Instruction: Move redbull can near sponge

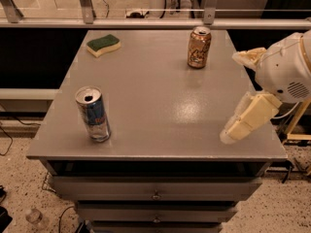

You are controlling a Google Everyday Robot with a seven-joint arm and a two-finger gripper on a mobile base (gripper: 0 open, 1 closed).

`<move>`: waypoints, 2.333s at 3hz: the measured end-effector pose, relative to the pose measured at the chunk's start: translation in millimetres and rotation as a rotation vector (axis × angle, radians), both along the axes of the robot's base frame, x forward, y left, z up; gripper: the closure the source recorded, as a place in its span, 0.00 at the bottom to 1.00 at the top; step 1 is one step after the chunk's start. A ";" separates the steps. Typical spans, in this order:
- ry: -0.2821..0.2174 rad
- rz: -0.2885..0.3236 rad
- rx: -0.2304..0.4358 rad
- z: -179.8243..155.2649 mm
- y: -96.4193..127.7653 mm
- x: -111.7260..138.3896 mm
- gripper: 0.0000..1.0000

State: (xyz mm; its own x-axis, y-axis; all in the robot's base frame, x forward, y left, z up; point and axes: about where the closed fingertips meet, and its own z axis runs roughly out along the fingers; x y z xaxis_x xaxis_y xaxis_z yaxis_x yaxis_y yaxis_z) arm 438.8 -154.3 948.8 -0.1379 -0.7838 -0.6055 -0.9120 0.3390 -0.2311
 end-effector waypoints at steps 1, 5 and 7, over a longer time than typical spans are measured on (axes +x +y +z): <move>-0.021 0.028 0.106 -1.3 36.2 -3.8 0.00; -0.159 0.175 0.455 14.6 154.6 -10.5 0.00; -0.144 0.188 0.500 3.8 169.7 -3.5 0.00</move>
Offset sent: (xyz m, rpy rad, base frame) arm -0.0134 0.1108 -0.0018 0.3731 -0.1003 0.0876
